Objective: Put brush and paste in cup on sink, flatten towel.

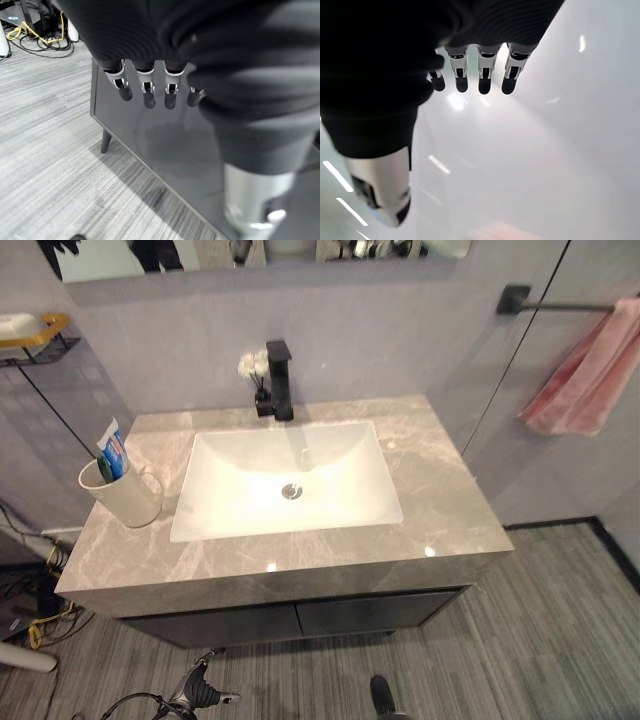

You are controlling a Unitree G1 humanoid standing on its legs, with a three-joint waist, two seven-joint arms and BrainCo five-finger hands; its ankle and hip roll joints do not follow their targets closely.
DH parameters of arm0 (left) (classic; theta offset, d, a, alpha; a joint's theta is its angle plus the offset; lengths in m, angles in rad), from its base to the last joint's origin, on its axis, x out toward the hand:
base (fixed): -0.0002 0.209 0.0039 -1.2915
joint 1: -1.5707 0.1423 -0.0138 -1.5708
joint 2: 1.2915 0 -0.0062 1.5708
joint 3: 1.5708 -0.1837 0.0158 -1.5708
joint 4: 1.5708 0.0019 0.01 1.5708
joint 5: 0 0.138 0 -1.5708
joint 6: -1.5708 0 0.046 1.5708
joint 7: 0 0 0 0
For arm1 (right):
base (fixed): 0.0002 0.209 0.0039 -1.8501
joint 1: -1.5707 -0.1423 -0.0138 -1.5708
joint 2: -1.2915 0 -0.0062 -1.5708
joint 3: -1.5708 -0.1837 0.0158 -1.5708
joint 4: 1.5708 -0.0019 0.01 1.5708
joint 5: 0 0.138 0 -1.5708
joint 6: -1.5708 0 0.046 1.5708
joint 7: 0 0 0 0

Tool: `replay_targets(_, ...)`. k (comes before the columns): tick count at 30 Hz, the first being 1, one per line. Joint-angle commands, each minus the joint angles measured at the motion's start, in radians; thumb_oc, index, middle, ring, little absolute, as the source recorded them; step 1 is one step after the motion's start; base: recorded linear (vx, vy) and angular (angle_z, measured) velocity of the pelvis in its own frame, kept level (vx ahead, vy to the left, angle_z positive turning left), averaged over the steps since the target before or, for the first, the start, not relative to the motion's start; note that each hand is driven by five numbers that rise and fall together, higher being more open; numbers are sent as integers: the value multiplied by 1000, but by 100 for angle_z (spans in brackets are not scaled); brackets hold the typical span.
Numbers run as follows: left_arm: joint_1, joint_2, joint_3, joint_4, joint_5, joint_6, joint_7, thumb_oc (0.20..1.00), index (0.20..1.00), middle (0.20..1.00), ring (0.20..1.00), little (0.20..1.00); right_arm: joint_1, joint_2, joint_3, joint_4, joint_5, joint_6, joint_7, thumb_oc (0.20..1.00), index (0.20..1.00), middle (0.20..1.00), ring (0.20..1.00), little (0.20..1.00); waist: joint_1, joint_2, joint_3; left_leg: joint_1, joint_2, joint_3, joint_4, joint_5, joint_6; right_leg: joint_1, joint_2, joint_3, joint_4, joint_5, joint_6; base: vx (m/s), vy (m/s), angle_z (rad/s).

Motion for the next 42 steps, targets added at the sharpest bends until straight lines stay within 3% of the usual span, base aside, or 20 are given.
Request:
replay_targets(1,-121,40,1,-49,34,-40,-15,1000,1000,1000,1000,1000,-156,-12,24,81,18,11,-41,1000,1000,1000,1000,1000,31,-18,6,-26,22,-16,10,-7,25,21,-70,-29,4,50,75,10,-10,-10)
replay_targets(3,-119,42,-1,-56,32,-39,-15,1000,1000,1000,1000,1000,-157,17,34,144,70,-5,-49,1000,1000,1000,1000,1000,28,-18,10,-23,23,-15,10,-8,24,22,-69,-28,4,51,75,-7,-1,2)
replay_targets(4,-125,36,-14,-62,32,-36,-12,1000,1000,1000,1000,1000,-155,93,50,248,152,-14,-61,1000,1000,1000,1000,1000,22,-11,17,-22,24,-13,10,-8,25,20,-65,-23,4,51,75,0,0,0)
replay_targets(5,-126,39,-13,-61,32,-36,-11,1000,1000,1000,1000,1000,-161,90,56,264,159,-25,-63,1000,1000,1000,1000,1000,22,-15,18,-20,24,-11,10,-8,25,21,-64,-22,4,50,75,-21,8,-6)
replay_targets(6,-144,30,-26,-74,31,-33,-2,1000,1000,1000,1000,1000,-165,198,86,390,263,-53,-78,1000,1000,1000,1000,1000,20,-9,28,-16,23,-9,10,-10,28,19,-62,-18,4,52,75,-16,14,-12)
replay_targets(7,-150,28,-32,-78,29,-28,2,1000,1000,1000,1000,1000,-175,241,99,437,327,-76,-71,1000,1000,1000,1000,1000,22,-10,30,-13,23,-10,10,-12,30,21,-62,-19,4,51,75,-16,14,-11)
replay_targets(9,-156,27,-32,-79,27,-24,5,1000,1000,1000,1000,1000,-185,271,105,475,388,-100,-63,1000,1000,1000,1000,1000,22,-12,33,-9,22,-11,10,-14,32,24,-63,-20,4,51,75,-10,11,-5)
replay_targets(13,-193,10,-46,-59,18,-1,29,1000,1000,1000,1000,1000,-198,362,200,649,533,-116,12,1000,1000,1000,1000,1000,36,-29,57,14,6,-26,15,-14,44,47,-74,-33,4,66,75,-28,22,1)
replay_targets(14,-210,-11,-53,-33,20,6,37,1000,1000,1000,1000,1000,-192,393,254,709,561,-99,77,1000,1000,1000,1000,1000,47,-42,78,1,-13,-34,42,-22,52,56,-94,-39,4,105,75,-68,40,6)
replay_targets(20,-209,-26,-45,-31,36,12,53,1000,1000,1000,1000,1000,-166,456,330,703,548,-76,154,1000,1000,1000,1000,1000,61,-42,101,-68,-72,-49,91,-43,76,32,-151,-48,4,186,75,-77,125,20)
replay_targets(23,-203,-19,-35,-40,39,12,62,1000,1000,1000,1000,1000,-182,488,412,704,518,-61,193,1000,1000,1000,1000,1000,78,-37,121,-77,-76,-16,88,-42,82,-2,-156,-115,12,205,75,-92,133,11)
replay_targets(24,-201,-13,-30,-46,38,12,61,1000,1000,1000,1000,1000,-187,492,435,701,508,-58,211,1000,1000,1000,1000,1000,75,-35,130,-76,-76,-11,86,-39,85,0,-146,-130,18,190,75,-118,211,-7)
replay_targets(25,-195,-6,-18,-45,34,10,62,1000,1000,1000,1000,1000,-173,502,485,688,486,-60,251,1000,1000,1000,1000,1000,61,-29,141,-78,-83,-5,78,-28,100,3,-87,-117,49,101,58,-73,168,-14)
replay_targets(26,-193,-6,-17,-45,34,10,61,1000,1000,1000,1000,1000,-173,501,487,688,487,-61,252,1000,1000,1000,1000,1000,59,-28,141,-76,-80,-5,77,-29,99,0,-84,-117,59,93,57,-48,173,-15)
replay_targets(27,-186,0,-9,-47,30,9,58,1000,1000,1000,1000,1000,-170,501,500,702,497,-66,275,1000,1000,1000,1000,1000,56,-20,142,-79,-84,-5,74,-25,106,1,-42,-101,79,46,35,-28,200,-13)
replay_targets(28,-147,18,8,-71,17,3,24,1000,1000,1000,1000,1000,-146,505,535,704,534,-92,333,1000,1000,1000,1000,1000,47,-9,135,-81,-104,0,59,-4,126,11,115,-46,167,-71,-30,-26,201,-15)
replay_targets(29,-144,18,8,-73,16,3,23,1000,1000,1000,1000,1000,-144,504,536,705,535,-93,334,1000,1000,1000,1000,1000,48,-9,134,-78,-104,1,57,-5,125,11,116,-45,172,-75,-31,2,174,-23)
replay_targets(32,-122,27,8,-88,34,6,-8,1000,1000,1000,1000,1000,-103,508,545,683,559,-111,375,1000,1000,1000,1000,1000,45,-14,116,-63,-124,-3,41,2,129,37,211,-23,194,-120,-75,41,36,-11)
replay_targets(34,-123,16,10,-94,47,4,-23,1000,1000,1000,1000,1000,-91,510,553,712,579,-106,406,1000,1000,1000,1000,1000,42,-17,101,-46,-137,-7,40,-3,129,64,230,-9,162,-119,-89,85,-3,-19)
replay_targets(42,-172,-14,4,-59,31,7,-8,1000,1000,1000,1000,1000,-114,513,542,787,672,-109,454,1000,1000,1000,1000,1000,34,-8,105,-58,-130,-15,96,-18,119,93,232,17,76,-93,-96,23,-50,-12)
